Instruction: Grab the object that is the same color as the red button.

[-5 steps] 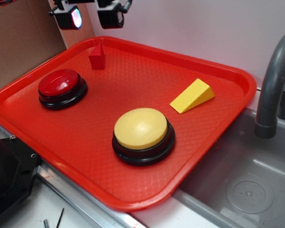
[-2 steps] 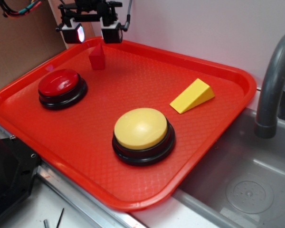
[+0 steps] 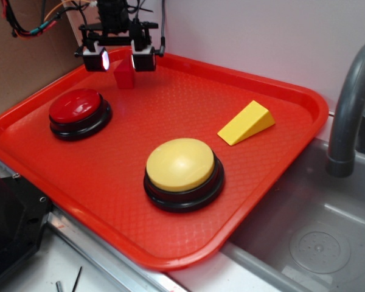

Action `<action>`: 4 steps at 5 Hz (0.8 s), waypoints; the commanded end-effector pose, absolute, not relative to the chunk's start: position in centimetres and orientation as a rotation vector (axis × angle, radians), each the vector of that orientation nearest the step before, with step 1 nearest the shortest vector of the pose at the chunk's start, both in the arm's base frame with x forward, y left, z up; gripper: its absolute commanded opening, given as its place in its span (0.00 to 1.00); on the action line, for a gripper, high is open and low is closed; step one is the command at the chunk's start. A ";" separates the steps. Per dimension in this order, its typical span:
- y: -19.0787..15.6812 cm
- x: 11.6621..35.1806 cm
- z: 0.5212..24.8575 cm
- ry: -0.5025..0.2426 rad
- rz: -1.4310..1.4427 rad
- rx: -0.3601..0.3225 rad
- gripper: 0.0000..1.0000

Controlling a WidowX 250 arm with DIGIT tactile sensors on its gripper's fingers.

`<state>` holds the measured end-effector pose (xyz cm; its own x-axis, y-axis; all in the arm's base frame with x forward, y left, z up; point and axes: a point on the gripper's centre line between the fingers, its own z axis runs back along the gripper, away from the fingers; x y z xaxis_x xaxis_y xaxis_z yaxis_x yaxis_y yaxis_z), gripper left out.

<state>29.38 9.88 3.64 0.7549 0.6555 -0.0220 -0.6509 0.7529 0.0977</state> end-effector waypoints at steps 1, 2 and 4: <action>10.7 31.5 4.3 0.012 0.733 0.089 1.00; 10.8 32.1 3.6 0.041 0.729 0.086 0.00; 11.0 32.2 3.6 0.048 0.771 0.100 0.00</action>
